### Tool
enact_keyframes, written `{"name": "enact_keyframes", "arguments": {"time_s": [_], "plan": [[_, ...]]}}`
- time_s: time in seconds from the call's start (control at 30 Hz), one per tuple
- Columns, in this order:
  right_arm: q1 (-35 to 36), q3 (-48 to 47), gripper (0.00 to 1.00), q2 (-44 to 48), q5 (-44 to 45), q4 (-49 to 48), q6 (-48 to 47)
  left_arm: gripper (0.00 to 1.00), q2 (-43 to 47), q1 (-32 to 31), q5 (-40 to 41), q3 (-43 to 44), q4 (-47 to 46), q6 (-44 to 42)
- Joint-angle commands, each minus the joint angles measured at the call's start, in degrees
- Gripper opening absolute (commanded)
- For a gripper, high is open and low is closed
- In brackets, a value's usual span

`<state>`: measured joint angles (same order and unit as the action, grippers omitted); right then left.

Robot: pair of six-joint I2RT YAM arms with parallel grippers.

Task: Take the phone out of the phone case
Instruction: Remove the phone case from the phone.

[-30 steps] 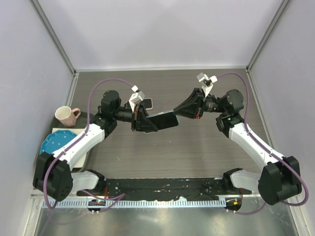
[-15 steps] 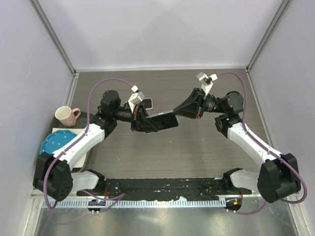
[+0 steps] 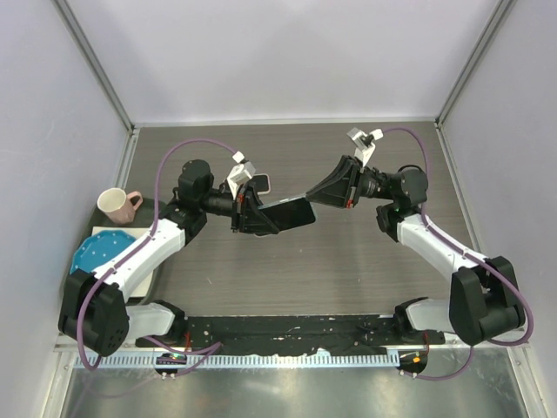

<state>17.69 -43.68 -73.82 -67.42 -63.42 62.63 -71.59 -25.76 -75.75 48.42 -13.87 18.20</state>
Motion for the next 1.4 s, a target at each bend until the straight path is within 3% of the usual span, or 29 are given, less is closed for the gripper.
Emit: {"name": "enact_keyframes", "arguments": {"time_s": [0.0, 0.33, 0.67, 0.93, 1.2, 1.37], "plan": [[-1.70, -0.61, 0.01, -2.20, 5.81, -6.54, 4.77, 0.00, 3.74, -2.45, -10.47, 2.02, -3.18, -1.32], [-3.01, -1.75, 0.01, -5.28, 5.98, -11.81, 10.14, 0.00, 5.41, -5.53, -12.76, 5.02, -2.83, 1.32], [-3.28, -3.52, 0.03, -5.02, 5.45, -8.13, 11.46, 0.00, 5.68, -5.71, -11.88, 3.96, -2.92, 0.17], [-3.19, -2.73, 0.22, -2.73, 5.81, -5.14, 10.67, 0.00, 4.88, -5.62, -11.18, 3.78, -3.09, -0.09], [-3.19, -2.90, 0.23, -2.91, 5.72, -5.14, 12.42, 0.00, 4.79, -5.44, -10.91, 3.52, -3.18, -0.18], [-3.19, -3.34, 0.01, -3.87, 5.19, -6.19, 14.27, 0.00, 4.44, -5.53, -11.53, 3.87, -3.18, -0.09]]}}
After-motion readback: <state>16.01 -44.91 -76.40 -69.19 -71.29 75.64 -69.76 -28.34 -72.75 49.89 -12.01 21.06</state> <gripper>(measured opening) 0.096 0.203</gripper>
